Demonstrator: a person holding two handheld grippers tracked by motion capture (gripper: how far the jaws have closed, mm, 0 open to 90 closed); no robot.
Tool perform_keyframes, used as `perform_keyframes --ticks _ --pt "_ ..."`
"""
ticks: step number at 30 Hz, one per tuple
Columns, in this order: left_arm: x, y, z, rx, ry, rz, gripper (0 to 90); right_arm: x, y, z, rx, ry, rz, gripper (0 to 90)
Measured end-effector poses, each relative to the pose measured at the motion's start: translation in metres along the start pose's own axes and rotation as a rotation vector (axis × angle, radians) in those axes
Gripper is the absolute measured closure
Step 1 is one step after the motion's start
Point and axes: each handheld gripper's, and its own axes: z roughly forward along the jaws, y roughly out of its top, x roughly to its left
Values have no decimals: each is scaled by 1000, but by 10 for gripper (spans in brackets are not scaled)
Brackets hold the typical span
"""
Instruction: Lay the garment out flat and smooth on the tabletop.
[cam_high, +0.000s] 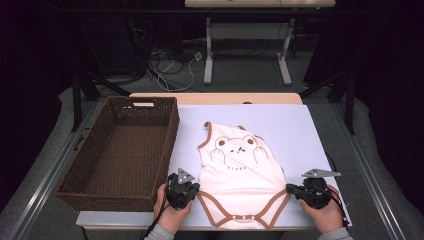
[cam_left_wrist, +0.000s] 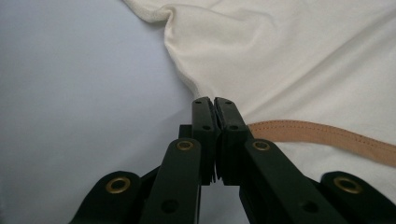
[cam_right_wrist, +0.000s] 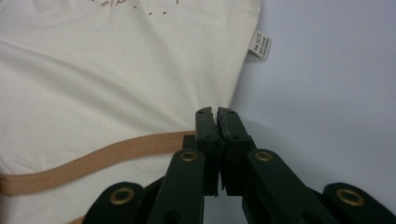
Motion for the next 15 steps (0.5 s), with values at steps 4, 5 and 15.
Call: perform_keyframes --ticks 4,5,15 --pt "1 1 1 5 -3 0 868 0 0 0 -9 5 5 864" --pt "0 2 0 1 -1 1 856 1 0 -1 -17 13 12 837" --pt "-4 21 -4 -65 5 -3 699 11 15 -4 -82 39 -9 612"
